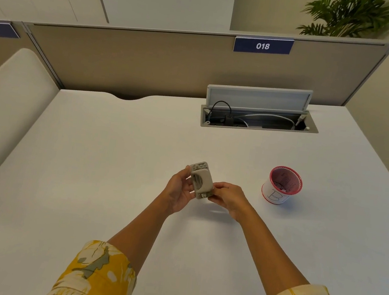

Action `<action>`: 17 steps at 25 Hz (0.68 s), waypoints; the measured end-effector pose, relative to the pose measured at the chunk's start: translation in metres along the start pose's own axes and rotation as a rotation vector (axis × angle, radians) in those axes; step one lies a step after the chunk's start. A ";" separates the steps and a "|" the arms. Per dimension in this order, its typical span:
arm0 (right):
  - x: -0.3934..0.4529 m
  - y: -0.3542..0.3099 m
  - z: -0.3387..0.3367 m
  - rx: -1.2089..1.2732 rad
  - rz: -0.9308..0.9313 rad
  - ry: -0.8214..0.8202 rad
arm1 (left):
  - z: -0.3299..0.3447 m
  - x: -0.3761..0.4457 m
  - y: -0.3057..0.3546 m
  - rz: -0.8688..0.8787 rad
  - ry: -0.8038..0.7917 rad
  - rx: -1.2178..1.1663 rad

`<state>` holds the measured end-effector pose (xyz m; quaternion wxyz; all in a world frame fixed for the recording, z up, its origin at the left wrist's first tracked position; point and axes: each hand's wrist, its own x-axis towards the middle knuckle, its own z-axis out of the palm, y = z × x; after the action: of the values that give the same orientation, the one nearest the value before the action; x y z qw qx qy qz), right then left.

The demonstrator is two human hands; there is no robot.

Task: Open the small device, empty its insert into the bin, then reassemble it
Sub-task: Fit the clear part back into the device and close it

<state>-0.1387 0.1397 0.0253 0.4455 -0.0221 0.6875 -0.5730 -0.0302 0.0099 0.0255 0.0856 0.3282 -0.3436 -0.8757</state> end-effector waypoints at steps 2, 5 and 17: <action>-0.001 0.000 0.001 0.125 0.039 -0.017 | -0.003 -0.003 -0.001 -0.020 -0.029 0.038; 0.000 -0.001 0.002 0.269 0.065 0.004 | -0.008 -0.007 -0.007 -0.033 -0.066 0.120; 0.001 0.003 0.004 0.256 0.045 0.038 | -0.003 -0.005 -0.015 0.206 0.101 0.358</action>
<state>-0.1358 0.1372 0.0229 0.4444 0.0612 0.6173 -0.6464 -0.0231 0.0219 0.0167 0.1323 0.3446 -0.5207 -0.7698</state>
